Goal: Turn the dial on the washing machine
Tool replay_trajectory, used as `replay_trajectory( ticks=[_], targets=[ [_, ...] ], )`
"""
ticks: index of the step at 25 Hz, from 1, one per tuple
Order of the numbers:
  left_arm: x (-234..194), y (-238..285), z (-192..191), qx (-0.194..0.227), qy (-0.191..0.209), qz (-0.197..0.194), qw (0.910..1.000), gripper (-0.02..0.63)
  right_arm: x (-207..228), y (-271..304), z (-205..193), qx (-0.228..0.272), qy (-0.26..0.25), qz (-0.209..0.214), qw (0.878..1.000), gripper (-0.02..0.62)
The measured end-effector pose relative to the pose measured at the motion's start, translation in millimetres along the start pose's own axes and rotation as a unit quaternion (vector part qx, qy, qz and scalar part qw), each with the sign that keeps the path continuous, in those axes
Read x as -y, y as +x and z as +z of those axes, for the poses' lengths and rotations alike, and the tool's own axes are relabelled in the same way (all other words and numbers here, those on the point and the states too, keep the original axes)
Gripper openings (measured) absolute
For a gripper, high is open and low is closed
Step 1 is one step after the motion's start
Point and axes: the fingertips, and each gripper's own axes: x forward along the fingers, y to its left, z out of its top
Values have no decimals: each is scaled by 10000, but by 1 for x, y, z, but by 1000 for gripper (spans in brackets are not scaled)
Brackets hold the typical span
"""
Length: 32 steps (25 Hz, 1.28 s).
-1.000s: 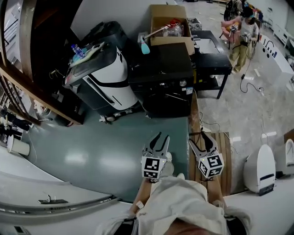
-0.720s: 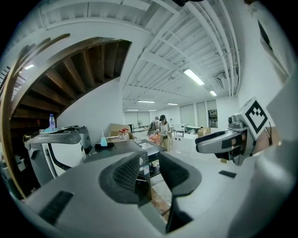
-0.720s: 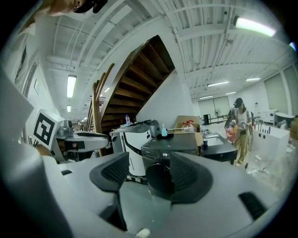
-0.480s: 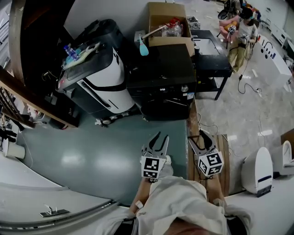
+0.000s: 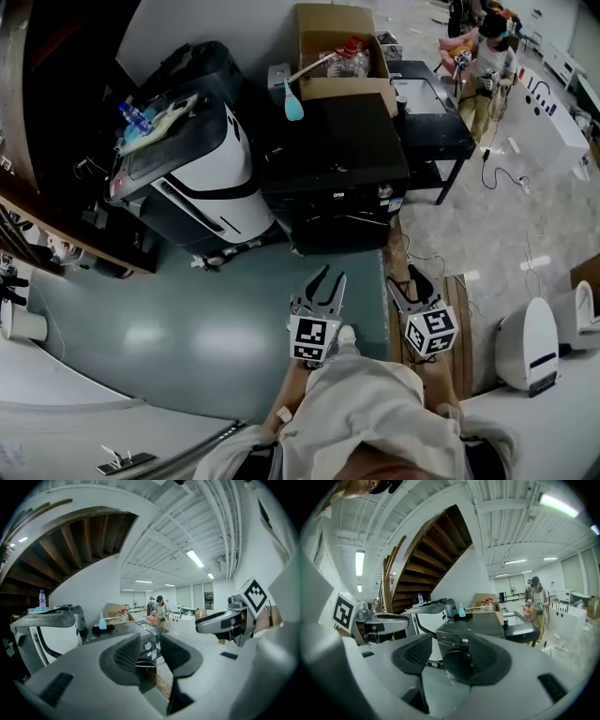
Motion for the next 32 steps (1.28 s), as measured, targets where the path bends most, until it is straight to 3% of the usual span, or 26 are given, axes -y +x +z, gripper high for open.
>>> replay_trajectory(
  ticks=[14,32],
  targets=[
    [-67,41,-4,93,-91,-205,9997,127,-2,67,13,-33,75,-309,9995,236],
    [-106,97,-1,95,-109,-176,9997,127,30,125,23,-66,146,-400,9991,227]
  ],
)
